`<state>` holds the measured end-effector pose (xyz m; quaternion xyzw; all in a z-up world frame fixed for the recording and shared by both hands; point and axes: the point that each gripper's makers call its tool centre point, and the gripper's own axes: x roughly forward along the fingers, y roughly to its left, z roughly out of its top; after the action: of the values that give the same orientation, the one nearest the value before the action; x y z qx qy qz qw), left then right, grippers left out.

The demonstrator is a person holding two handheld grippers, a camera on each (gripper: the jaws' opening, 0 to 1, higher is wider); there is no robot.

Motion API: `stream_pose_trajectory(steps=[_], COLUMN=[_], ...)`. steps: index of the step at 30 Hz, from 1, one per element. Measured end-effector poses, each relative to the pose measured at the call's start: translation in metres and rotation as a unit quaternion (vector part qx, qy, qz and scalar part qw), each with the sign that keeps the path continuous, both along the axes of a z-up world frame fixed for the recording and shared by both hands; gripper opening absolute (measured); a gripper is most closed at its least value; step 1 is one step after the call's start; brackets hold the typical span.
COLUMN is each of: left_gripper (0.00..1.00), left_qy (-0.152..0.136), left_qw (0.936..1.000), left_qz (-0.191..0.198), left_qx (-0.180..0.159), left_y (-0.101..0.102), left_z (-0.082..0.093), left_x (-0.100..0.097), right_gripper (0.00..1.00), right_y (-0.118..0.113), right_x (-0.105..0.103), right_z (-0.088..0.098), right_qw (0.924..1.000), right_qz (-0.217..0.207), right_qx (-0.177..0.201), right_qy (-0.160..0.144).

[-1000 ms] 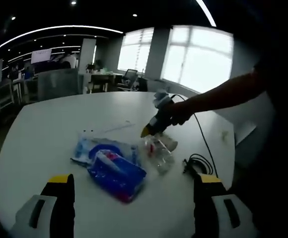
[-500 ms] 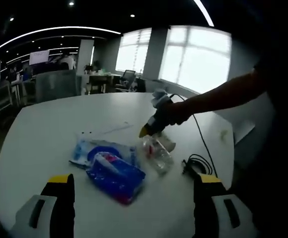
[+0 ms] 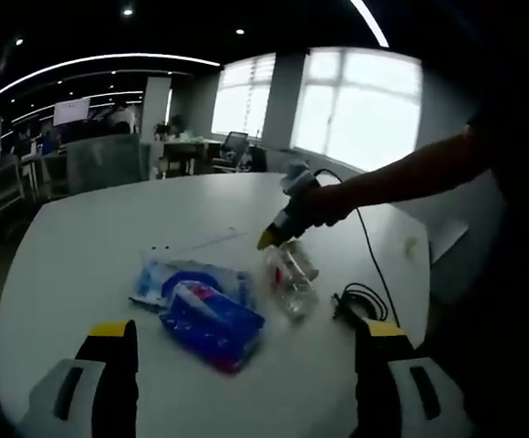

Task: Arrange the tabletop items into an orderly group along one side of the table until the central work area is clear of visible clutter.

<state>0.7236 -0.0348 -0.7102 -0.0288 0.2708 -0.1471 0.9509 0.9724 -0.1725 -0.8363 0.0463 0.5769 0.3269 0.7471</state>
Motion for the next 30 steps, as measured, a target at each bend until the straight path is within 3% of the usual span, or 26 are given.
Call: stream_pose_trajectory(steps=[8, 18, 24, 28, 30], left_gripper=[0.98, 0.98, 0.98, 0.98, 0.98], left_qy=[-0.011, -0.020, -0.028, -0.030, -0.031], left_qw=[0.9999, 0.9996, 0.9993, 0.9990, 0.9990], left_qz=[-0.004, -0.015, -0.020, -0.025, -0.026], left_qx=[0.006, 0.012, 0.017, 0.020, 0.021], left_y=[-0.003, -0.012, -0.019, -0.025, -0.028], left_z=[0.007, 0.015, 0.021, 0.024, 0.025], left_x=[-0.005, -0.015, -0.023, -0.029, -0.031], right_gripper=[0.19, 0.18, 0.18, 0.18, 0.18], right_y=[-0.001, -0.009, -0.014, -0.017, -0.016], right_x=[-0.007, -0.021, -0.038, -0.062, -0.051], right_z=[0.018, 0.046, 0.069, 0.087, 0.082], right_qw=[0.9995, 0.9963, 0.9894, 0.9829, 0.9768], right_qz=[0.006, 0.012, 0.023, 0.029, 0.041], right_qx=[0.013, 0.028, 0.034, 0.037, 0.034], right_qy=[-0.027, -0.080, -0.139, -0.178, -0.207])
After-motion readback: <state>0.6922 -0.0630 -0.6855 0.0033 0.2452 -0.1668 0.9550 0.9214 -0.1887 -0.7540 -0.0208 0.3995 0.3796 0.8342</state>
